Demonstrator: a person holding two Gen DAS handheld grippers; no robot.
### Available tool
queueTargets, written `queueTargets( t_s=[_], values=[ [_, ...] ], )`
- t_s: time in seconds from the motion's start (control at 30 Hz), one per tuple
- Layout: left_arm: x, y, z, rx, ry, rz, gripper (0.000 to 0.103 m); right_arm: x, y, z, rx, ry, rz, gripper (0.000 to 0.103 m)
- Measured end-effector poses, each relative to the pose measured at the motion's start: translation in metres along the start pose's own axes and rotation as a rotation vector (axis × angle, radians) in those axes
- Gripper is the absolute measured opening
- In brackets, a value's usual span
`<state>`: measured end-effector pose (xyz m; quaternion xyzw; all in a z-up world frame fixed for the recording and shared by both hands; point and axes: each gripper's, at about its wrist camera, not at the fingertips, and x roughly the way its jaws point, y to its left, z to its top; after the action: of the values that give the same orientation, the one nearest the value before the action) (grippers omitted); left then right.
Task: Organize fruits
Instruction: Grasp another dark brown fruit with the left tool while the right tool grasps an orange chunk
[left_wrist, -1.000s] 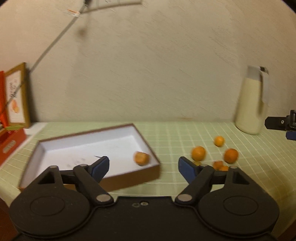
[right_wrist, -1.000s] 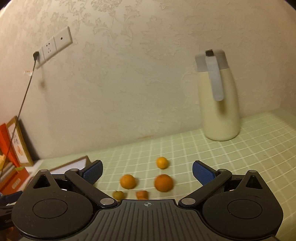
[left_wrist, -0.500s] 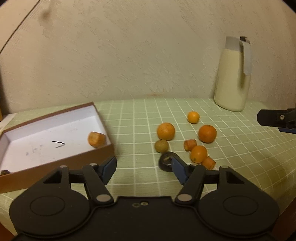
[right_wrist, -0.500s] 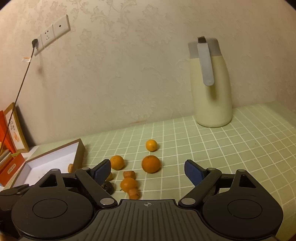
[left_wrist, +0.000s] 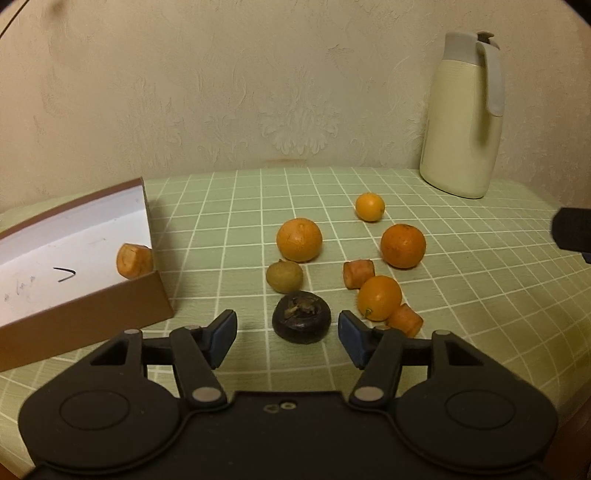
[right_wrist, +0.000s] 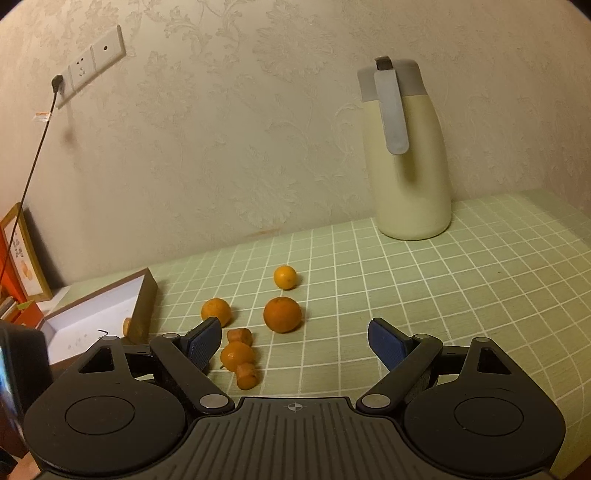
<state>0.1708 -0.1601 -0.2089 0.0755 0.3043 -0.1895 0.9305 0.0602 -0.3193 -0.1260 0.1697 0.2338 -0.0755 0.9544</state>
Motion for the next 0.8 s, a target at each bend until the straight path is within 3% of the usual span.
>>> queueTargets(
  t_s=[0.2,0.27,0.43,0.8],
  values=[
    [0.012,-0.005,0.0,0.004,0.004,0.001,0.051,0.002,-0.002,0.0,0.005,0.006,0.007,0.087],
    [0.015,-0.005,-0.001,-0.004,0.011,-0.004,0.041,0.003,-0.002,0.0,0.004,0.007,0.009,0.087],
    [0.018,-0.006,-0.002,-0.002,0.017,-0.008,0.03,0.007,0.001,0.0,0.0,0.013,0.013,0.087],
    [0.006,0.006,-0.006,-0.016,0.003,0.057,0.028,0.029,0.015,-0.008,-0.036,0.088,0.033,0.087]
  ],
)
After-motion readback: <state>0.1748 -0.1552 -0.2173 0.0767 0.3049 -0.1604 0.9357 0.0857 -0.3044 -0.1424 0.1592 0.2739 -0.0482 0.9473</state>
